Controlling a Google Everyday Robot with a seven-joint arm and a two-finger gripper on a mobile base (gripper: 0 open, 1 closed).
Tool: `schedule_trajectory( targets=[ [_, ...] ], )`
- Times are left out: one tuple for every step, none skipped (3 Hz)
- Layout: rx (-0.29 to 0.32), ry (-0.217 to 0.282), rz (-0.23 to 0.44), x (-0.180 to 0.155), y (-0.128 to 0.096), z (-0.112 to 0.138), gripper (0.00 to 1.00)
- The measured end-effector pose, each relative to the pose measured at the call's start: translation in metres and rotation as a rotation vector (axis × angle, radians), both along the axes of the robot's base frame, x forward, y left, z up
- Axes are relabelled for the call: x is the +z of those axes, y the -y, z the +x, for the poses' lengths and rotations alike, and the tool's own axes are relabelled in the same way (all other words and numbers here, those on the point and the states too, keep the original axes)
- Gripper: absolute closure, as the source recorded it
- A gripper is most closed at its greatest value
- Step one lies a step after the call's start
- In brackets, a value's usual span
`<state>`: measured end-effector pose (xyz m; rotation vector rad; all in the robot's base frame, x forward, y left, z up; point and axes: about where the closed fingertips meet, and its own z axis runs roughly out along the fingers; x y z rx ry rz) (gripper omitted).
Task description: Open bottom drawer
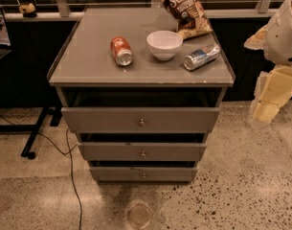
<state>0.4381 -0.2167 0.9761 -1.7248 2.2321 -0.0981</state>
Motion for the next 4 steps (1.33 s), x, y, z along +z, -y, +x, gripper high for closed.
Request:
schedule_trajectory(
  targets=[
    [0.0, 0.0, 0.0, 0.0, 0.0, 0.0, 0.0],
    [-0.012, 0.019, 0.025, 0.001, -0.001, -0.001, 0.0],
    [-0.08, 0.053, 0.092, -0.01, -0.006, -0.006, 0.0],
    [-0.187, 0.08, 0.171, -0.031, -0.01, -0.007, 0.0]
  ],
)
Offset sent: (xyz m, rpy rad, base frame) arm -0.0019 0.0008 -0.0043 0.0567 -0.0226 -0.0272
